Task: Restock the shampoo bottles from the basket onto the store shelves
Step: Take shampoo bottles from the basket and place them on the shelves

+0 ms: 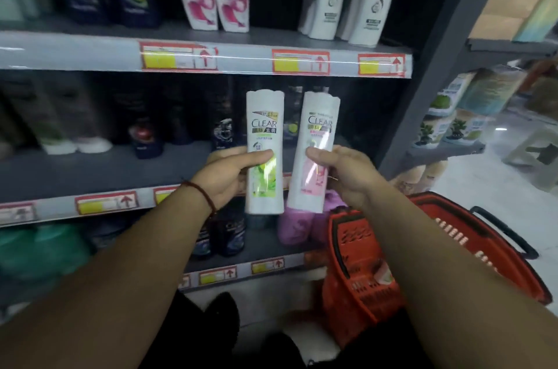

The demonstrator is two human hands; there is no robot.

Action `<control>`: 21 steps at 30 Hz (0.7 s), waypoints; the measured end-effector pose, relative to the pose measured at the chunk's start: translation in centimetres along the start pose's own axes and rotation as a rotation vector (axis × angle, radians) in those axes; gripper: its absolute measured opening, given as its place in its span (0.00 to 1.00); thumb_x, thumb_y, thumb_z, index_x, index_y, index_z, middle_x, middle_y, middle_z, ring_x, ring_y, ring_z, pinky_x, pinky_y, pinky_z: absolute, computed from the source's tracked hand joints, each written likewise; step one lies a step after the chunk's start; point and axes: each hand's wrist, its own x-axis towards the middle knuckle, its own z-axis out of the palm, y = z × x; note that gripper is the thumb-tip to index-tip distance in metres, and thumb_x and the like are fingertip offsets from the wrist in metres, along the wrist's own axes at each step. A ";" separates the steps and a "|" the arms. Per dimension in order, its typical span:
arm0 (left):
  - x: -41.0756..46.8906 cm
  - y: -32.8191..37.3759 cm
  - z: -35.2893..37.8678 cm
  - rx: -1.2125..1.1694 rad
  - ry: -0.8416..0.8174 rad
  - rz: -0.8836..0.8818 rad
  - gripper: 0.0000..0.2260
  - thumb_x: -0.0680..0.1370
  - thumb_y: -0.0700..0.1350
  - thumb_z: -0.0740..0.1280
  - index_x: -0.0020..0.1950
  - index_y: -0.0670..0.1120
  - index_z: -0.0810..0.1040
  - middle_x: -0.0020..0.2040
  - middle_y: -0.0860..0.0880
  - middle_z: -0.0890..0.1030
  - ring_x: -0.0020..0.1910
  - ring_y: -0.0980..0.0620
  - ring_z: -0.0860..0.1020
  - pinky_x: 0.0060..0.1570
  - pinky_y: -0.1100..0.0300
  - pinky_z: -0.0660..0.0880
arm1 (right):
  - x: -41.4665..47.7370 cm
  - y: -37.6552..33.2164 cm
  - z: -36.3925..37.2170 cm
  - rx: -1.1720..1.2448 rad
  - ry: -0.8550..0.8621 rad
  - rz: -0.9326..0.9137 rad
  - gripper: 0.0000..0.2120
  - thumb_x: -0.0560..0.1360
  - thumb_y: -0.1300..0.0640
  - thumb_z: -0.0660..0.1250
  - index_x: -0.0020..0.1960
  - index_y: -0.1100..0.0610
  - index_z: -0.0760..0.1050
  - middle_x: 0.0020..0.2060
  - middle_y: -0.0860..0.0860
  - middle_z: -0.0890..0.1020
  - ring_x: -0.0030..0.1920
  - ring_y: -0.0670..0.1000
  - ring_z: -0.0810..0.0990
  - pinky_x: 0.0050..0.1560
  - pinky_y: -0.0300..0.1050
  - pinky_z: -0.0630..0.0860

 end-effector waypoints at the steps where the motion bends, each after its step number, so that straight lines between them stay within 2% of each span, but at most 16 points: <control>1: -0.8 0.2 -1.1 -0.001 0.041 0.014 0.13 0.72 0.41 0.75 0.57 0.43 0.84 0.53 0.43 0.85 0.52 0.45 0.84 0.55 0.48 0.80 | 0.3 0.0 1.6 0.016 -0.026 -0.008 0.19 0.70 0.60 0.77 0.59 0.64 0.80 0.50 0.58 0.87 0.46 0.57 0.85 0.46 0.49 0.81; 5: -5.0 1.2 -6.2 0.011 0.169 0.081 0.18 0.68 0.43 0.76 0.56 0.43 0.83 0.54 0.43 0.85 0.54 0.44 0.83 0.56 0.46 0.79 | 1.5 0.6 7.2 0.042 -0.163 -0.034 0.17 0.71 0.61 0.77 0.58 0.63 0.81 0.51 0.58 0.86 0.48 0.57 0.85 0.57 0.56 0.81; 7: -6.9 1.5 -8.9 0.022 0.236 0.117 0.19 0.67 0.43 0.75 0.57 0.43 0.83 0.55 0.43 0.84 0.55 0.44 0.83 0.58 0.46 0.79 | 2.1 0.7 9.7 0.012 -0.252 -0.027 0.18 0.71 0.60 0.77 0.59 0.63 0.80 0.52 0.59 0.86 0.49 0.57 0.85 0.59 0.58 0.80; 10: -9.5 2.5 -12.6 0.046 0.342 0.157 0.21 0.66 0.43 0.76 0.59 0.42 0.83 0.56 0.43 0.84 0.56 0.42 0.82 0.59 0.45 0.78 | 2.4 0.8 13.0 -0.055 -0.362 -0.022 0.22 0.67 0.59 0.79 0.58 0.62 0.80 0.52 0.59 0.86 0.49 0.57 0.86 0.54 0.55 0.82; 13: -11.6 3.7 -15.8 0.064 0.414 0.191 0.21 0.67 0.43 0.75 0.59 0.43 0.82 0.56 0.43 0.84 0.55 0.43 0.83 0.58 0.47 0.78 | 2.2 0.9 16.2 -0.070 -0.438 -0.034 0.19 0.69 0.61 0.78 0.58 0.61 0.80 0.50 0.56 0.87 0.50 0.56 0.86 0.52 0.52 0.82; 19: -14.0 3.6 -21.4 -0.058 0.539 0.261 0.20 0.70 0.41 0.73 0.61 0.40 0.80 0.55 0.42 0.84 0.49 0.47 0.83 0.48 0.55 0.81 | 1.6 2.0 23.4 -0.075 -0.501 -0.036 0.21 0.69 0.62 0.77 0.60 0.62 0.78 0.50 0.55 0.87 0.52 0.57 0.86 0.52 0.52 0.82; 21: -14.0 3.5 -23.3 -0.094 0.599 0.287 0.16 0.73 0.40 0.72 0.61 0.40 0.80 0.53 0.44 0.85 0.46 0.49 0.84 0.44 0.57 0.81 | 1.4 2.5 25.8 -0.054 -0.494 -0.045 0.21 0.69 0.62 0.77 0.60 0.61 0.78 0.51 0.55 0.87 0.52 0.56 0.86 0.53 0.52 0.82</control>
